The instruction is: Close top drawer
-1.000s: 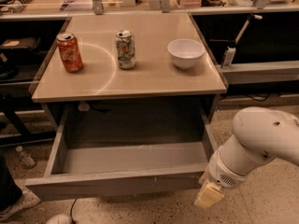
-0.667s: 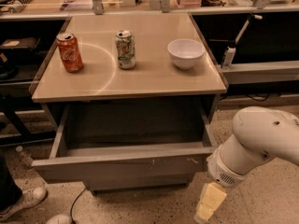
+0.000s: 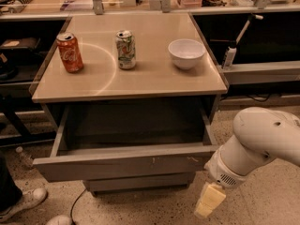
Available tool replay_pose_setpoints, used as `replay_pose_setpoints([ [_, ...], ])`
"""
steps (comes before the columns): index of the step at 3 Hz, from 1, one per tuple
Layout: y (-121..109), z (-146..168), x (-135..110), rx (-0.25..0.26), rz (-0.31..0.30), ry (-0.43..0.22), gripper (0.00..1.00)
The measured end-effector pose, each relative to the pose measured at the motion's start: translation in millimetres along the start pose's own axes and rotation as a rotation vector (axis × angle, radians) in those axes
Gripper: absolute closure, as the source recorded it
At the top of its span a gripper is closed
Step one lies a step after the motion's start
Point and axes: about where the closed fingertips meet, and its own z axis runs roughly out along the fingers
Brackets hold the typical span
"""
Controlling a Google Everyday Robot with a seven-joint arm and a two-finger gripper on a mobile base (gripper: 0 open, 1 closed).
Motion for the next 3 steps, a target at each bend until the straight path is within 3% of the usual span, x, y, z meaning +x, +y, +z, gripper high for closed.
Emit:
replay_pose_setpoints([
  [2, 0.0, 0.0, -0.1, 0.000, 0.000, 0.000, 0.65],
  [3, -5.0, -2.1, -17.4, 0.017, -0.038, 0.003, 0.88],
])
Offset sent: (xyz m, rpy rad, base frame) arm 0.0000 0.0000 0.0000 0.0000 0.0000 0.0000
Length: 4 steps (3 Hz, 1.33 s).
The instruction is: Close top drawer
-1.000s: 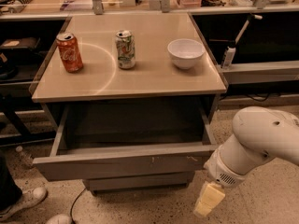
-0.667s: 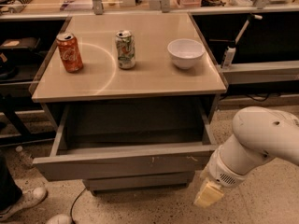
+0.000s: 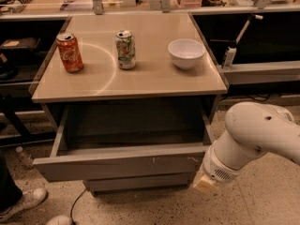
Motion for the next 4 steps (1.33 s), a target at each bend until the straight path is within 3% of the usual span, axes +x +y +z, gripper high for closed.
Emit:
replay_pose_setpoints([
  [1, -8.6, -1.9, -20.6, 0.018, -0.038, 0.000, 1.00],
  [4, -36.9, 3.1, -49.4, 0.051, -0.077, 0.007, 1.00],
])
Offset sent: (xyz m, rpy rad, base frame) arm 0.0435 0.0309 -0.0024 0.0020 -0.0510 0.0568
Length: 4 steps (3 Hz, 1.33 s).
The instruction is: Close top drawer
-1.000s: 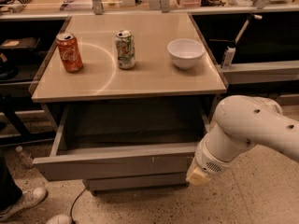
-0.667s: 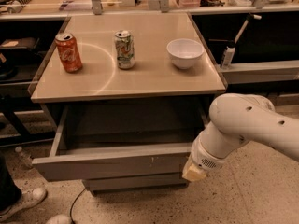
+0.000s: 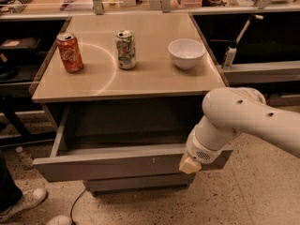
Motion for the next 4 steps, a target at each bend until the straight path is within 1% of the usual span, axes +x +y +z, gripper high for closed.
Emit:
replay_pose_setpoints([
  [1, -8.3, 1.8, -10.5, 0.003, -0.020, 0.012, 1.00],
  [2, -8.3, 1.8, -10.7, 0.004, -0.021, 0.012, 0.81],
  [4, -8.3, 1.8, -10.7, 0.004, -0.021, 0.012, 0.36],
])
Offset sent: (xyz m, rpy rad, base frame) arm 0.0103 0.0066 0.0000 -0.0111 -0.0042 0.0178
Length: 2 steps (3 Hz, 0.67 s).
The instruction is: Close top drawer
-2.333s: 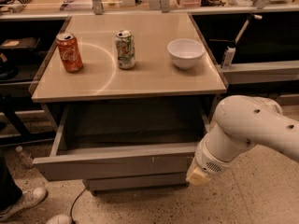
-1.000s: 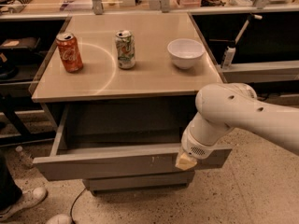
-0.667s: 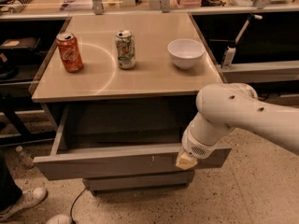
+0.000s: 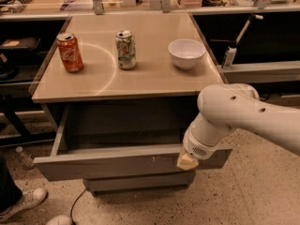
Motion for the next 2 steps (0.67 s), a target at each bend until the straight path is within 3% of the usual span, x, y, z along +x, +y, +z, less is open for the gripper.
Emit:
replay_pose_setpoints([
  [1, 0.0, 0.0, 0.0, 0.000, 0.000, 0.000, 0.11],
  [2, 0.0, 0.0, 0.0, 0.000, 0.000, 0.000, 0.00],
])
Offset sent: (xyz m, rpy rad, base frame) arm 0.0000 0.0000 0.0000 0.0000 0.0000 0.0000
